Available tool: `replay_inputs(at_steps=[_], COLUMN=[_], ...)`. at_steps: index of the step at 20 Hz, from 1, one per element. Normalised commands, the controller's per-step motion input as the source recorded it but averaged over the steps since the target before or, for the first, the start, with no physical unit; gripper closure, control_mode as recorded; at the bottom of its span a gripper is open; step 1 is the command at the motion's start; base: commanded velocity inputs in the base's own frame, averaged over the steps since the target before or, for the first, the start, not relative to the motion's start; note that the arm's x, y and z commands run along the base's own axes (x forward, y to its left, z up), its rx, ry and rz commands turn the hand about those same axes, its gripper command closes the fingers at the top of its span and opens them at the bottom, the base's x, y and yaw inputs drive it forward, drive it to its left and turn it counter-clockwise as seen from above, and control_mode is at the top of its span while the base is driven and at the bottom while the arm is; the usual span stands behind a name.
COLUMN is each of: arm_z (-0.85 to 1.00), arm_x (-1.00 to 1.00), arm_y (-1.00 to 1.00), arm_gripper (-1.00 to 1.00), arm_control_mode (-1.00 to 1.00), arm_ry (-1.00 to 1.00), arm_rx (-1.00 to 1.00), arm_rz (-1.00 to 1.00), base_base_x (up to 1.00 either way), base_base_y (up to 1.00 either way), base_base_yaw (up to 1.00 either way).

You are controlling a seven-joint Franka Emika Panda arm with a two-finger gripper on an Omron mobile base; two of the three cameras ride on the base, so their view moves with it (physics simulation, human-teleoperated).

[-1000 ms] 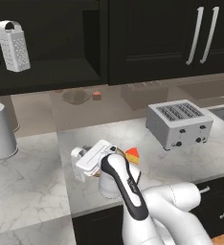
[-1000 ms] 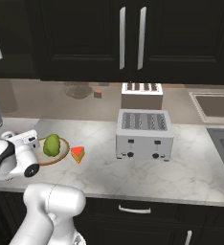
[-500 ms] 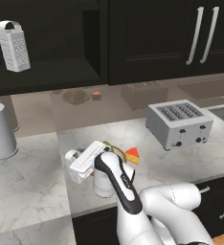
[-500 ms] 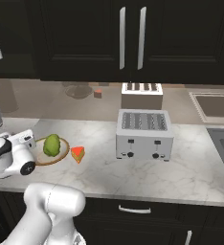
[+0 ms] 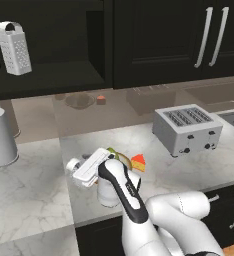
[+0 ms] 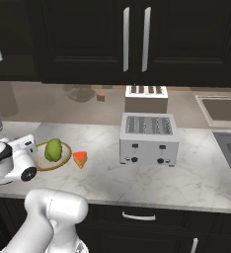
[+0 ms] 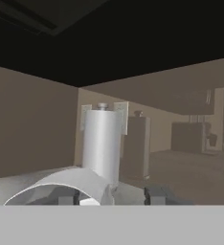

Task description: Pick the cheese from the fridge and the cheese grater from the cabinet and place them next to the salad bowl.

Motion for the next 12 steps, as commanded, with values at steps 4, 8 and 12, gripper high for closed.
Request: replay_inputs(at_steps=[4, 8, 12], arm_z=[-0.02, -0.1, 0.0], arm_x=[-0.01, -0.14, -0.01], arm_y=[-0.01, -0.05, 0.0], arm_gripper=[-1.0, -1.0, -1.0], arm_control_mode=[-1.0, -1.0, -1.0], arm_ry=[0.0, 0.03, 0.02], arm_rx=[0.0, 0.0, 0.0], arm_rz=[0.0, 0.0, 0.0], base_base_x=[0.0, 0.0, 0.0], base_base_y=[0.0, 0.0, 0.0], base_base_yaw=[0.0, 0.0, 0.0])
